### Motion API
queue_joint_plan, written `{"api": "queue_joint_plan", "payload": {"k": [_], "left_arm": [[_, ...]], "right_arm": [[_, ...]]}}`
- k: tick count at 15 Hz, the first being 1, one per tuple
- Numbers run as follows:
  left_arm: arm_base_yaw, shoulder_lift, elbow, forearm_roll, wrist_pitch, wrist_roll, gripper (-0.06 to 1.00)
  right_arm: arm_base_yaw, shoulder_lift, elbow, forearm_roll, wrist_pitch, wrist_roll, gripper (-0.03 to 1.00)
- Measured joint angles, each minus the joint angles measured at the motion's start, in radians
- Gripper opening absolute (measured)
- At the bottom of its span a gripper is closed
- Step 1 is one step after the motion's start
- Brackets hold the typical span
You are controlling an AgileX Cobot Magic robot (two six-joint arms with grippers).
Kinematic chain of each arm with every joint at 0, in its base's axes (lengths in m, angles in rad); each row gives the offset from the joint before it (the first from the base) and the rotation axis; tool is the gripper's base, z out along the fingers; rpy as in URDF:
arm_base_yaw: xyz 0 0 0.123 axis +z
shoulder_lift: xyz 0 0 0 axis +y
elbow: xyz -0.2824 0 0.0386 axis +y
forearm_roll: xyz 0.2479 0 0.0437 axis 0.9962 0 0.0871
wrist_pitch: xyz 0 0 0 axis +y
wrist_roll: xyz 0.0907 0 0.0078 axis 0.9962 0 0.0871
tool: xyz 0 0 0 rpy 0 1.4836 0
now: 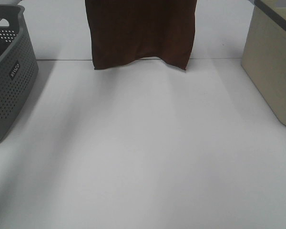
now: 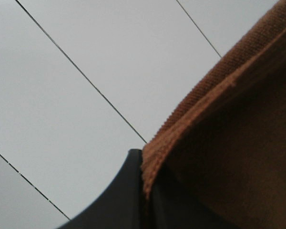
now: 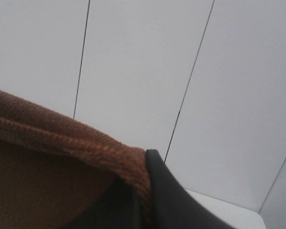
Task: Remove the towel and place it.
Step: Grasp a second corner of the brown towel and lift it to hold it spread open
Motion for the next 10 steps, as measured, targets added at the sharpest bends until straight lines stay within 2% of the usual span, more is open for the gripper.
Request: {"api": "queue_joint_plan", "payload": {"k": [4,8,10], "left_arm": [[0.000,0.003,0.000,-0.050,0.151,0.065,0.00],[0.000,0.003,0.000,-0.172,0.330,0.220,0.00],[0.000,-0.001,0.000,-0.194,0.408,0.276,0.00]], "right_arm": [[0.000,0.017,0.000,0.041,0.049,0.000,0.01],[0.000,0.017,0.000,0.073,0.136,0.000,0.01],[0.000,0.017,0.000,0.108,0.207,-0.001,0.01]]}}
